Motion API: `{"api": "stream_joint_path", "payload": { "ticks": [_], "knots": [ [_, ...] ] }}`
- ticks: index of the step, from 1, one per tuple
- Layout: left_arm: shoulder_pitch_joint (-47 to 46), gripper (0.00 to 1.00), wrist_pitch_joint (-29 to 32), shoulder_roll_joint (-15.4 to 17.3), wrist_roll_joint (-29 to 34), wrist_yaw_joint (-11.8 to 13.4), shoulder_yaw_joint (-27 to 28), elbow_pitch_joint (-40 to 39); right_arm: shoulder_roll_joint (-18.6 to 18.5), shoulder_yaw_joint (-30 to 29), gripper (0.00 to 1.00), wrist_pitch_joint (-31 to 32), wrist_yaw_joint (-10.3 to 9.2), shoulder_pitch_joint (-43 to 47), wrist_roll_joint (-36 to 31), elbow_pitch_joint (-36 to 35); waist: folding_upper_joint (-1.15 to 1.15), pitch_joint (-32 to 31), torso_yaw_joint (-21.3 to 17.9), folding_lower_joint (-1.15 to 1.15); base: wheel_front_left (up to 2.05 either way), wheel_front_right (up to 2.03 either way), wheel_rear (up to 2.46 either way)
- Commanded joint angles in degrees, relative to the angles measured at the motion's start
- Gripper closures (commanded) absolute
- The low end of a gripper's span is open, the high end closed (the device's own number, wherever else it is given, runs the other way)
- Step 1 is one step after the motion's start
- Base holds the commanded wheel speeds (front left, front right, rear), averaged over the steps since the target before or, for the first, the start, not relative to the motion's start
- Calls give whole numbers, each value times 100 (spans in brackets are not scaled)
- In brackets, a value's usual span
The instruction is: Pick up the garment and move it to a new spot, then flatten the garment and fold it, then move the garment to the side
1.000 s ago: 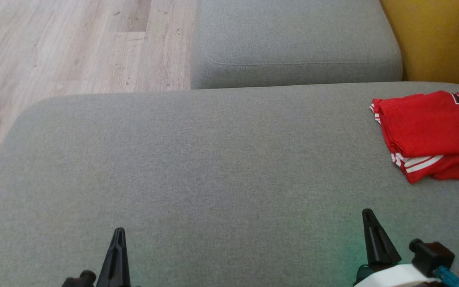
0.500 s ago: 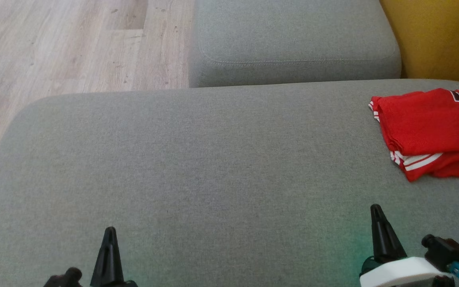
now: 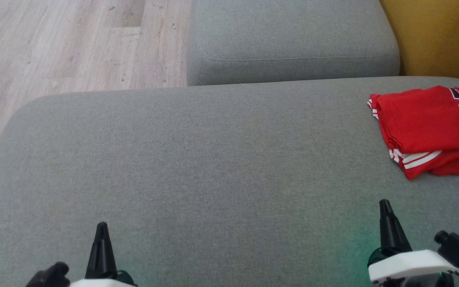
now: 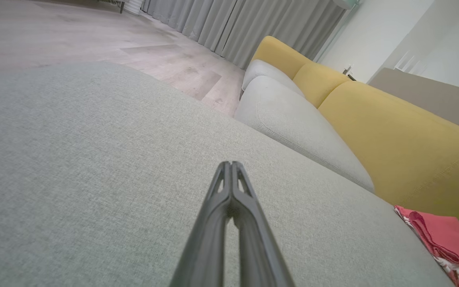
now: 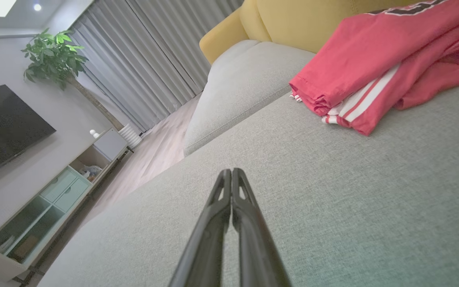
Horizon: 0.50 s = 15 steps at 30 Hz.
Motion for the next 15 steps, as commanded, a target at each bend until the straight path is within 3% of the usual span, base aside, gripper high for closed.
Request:
{"api": "stream_joint_path", "payload": {
  "ticks": [1,15],
  "knots": [
    [-315,100,28,35,-134,-22,129,-150,-97,-5,100,51,-2,-313,146,-195,0,3,-2,0,0,0,0],
    [-496,100,273,42,-1121,-93,285,-92,-120,-120,100,278,-2,-454,1131,-202,0,50,-38,0,0,0,0]
  ]
}}
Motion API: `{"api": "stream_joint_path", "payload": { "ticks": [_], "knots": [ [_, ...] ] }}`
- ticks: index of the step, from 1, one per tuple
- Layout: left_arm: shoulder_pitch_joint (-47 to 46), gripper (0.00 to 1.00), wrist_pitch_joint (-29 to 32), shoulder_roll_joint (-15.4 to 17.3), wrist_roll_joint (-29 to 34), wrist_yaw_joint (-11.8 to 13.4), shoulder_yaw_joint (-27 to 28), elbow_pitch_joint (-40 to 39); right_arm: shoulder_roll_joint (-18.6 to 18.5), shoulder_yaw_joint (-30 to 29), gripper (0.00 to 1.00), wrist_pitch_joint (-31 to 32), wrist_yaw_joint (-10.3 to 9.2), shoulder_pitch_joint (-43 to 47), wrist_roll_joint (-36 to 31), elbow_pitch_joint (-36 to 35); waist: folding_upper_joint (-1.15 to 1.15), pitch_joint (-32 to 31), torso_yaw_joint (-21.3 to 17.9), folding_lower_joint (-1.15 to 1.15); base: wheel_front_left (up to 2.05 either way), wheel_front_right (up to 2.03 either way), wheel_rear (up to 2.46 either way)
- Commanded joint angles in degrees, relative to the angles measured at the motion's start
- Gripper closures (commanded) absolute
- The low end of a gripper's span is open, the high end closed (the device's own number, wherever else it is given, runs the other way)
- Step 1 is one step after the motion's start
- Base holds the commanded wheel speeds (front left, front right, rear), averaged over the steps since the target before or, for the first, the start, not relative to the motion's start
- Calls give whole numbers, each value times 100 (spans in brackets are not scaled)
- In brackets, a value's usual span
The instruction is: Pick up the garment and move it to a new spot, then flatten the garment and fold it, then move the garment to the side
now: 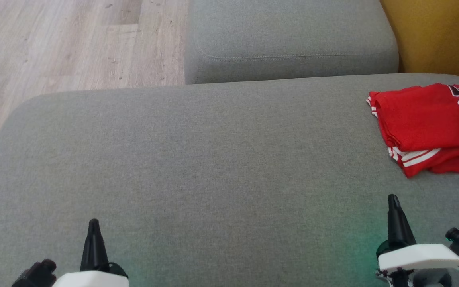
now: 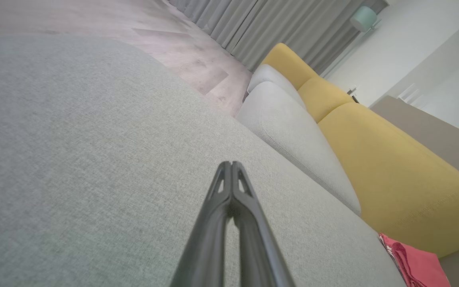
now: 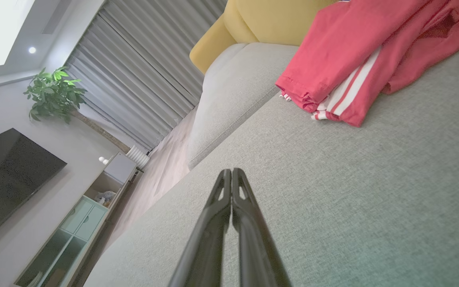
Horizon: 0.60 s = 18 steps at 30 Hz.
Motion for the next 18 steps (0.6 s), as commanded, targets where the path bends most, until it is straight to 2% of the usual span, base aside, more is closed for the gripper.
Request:
{"api": "stream_joint_path", "payload": {
  "ticks": [1,18],
  "knots": [
    [-323,100,62,41,-200,-44,148,-145,-109,4,100,57,-2,-306,212,-198,0,6,-5,0,0,0,0],
    [-529,100,345,44,-1312,-126,332,-78,-123,-141,100,326,-3,-466,1315,-205,0,59,-46,0,0,0,0]
  ]
}}
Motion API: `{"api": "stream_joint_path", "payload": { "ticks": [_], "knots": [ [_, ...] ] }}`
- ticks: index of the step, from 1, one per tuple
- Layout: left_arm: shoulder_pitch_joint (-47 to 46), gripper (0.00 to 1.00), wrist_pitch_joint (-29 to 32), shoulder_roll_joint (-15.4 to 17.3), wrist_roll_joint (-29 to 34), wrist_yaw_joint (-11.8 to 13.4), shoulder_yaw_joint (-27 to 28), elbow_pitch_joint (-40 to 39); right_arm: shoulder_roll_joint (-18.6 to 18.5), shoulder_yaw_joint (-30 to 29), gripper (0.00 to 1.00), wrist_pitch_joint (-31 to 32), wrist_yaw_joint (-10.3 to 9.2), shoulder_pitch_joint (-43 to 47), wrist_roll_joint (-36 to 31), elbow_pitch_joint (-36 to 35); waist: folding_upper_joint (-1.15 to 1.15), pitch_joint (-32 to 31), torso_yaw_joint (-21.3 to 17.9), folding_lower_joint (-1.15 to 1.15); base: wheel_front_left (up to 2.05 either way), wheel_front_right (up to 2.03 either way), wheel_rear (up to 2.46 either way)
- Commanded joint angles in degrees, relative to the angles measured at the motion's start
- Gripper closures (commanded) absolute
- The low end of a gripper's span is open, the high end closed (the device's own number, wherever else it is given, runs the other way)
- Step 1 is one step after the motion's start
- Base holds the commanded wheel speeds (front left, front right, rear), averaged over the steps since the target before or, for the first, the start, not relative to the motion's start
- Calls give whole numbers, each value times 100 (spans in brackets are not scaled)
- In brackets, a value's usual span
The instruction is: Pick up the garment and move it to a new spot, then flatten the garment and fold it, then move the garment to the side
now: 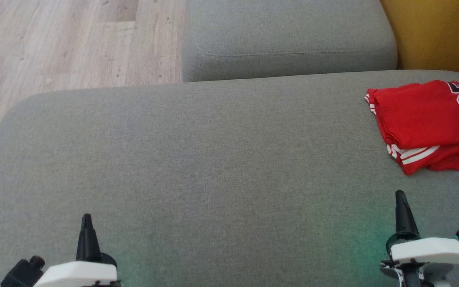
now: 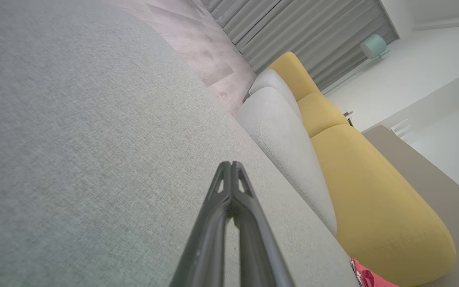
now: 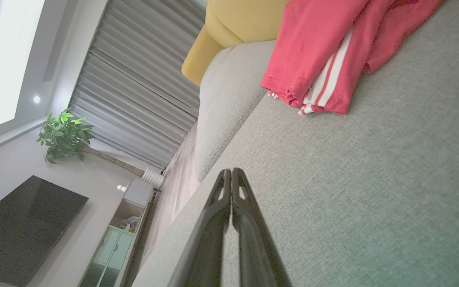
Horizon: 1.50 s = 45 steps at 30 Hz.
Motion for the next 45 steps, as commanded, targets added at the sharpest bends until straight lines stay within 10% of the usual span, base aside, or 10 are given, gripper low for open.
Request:
{"api": "stream_joint_path", "payload": {
  "ticks": [1,45],
  "knots": [
    [-332,100,55,44,-206,-73,169,-138,-111,18,100,38,-3,-342,219,-205,0,7,-5,0,0,0,0],
    [-867,100,806,35,-3061,-283,667,37,-114,-407,100,772,-5,-760,3030,-221,0,144,-110,0,0,0,0]
  ]
}}
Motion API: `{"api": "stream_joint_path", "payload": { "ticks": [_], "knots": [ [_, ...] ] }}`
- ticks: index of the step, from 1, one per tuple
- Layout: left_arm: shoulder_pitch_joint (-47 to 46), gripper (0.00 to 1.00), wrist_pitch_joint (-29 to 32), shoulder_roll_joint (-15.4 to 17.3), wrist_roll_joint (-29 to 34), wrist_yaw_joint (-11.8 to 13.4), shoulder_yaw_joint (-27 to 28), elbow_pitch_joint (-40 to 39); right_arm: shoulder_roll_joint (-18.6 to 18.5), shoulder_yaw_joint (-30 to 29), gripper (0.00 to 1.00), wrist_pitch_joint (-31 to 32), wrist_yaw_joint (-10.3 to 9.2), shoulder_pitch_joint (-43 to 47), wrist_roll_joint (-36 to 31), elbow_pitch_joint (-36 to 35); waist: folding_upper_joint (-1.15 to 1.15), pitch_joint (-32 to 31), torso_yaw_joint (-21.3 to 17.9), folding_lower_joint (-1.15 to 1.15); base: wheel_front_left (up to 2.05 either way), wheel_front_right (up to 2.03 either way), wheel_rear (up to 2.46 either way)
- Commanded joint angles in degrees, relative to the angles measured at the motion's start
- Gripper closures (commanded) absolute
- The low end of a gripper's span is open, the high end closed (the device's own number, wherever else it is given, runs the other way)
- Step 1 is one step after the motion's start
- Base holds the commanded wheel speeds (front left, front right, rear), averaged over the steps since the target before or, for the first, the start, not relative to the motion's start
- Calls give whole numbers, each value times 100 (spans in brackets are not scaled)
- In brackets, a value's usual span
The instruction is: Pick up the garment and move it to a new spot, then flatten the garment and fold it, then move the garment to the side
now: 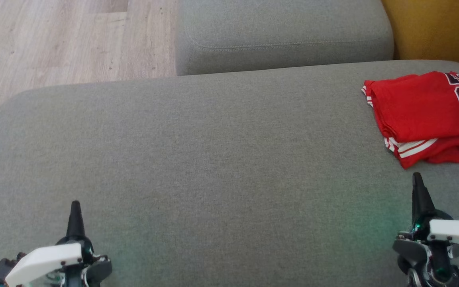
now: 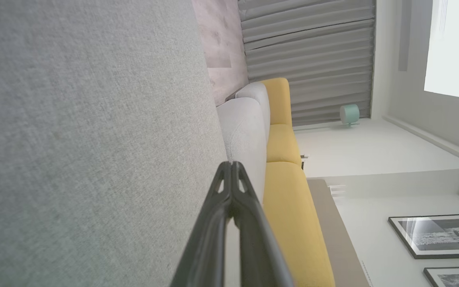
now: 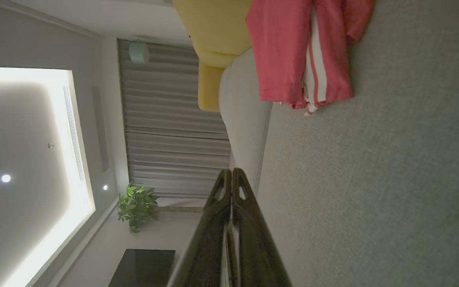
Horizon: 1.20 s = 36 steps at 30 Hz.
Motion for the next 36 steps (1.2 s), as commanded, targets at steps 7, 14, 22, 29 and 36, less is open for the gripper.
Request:
{"api": "stream_joint_path", "payload": {
  "ticks": [7,14,22,29,36],
  "knots": [
    [-431,100,160,37,-552,-84,306,-123,-95,6,100,164,-4,-384,562,-221,0,23,-18,0,0,0,0],
    [-489,100,243,34,-854,-107,363,-104,-89,-48,100,249,-4,-429,855,-222,0,37,-29,0,0,0,0],
    [-489,100,249,29,-847,-107,370,-104,-78,-64,100,262,-4,-430,841,-221,0,37,-29,0,0,0,0],
    [-490,100,254,24,-842,-107,377,-104,-67,-79,100,275,-4,-432,828,-220,0,37,-29,0,0,0,0],
    [-490,100,259,20,-837,-107,383,-104,-58,-92,100,284,-4,-433,818,-219,0,37,-29,0,0,0,0]
  ]
}}
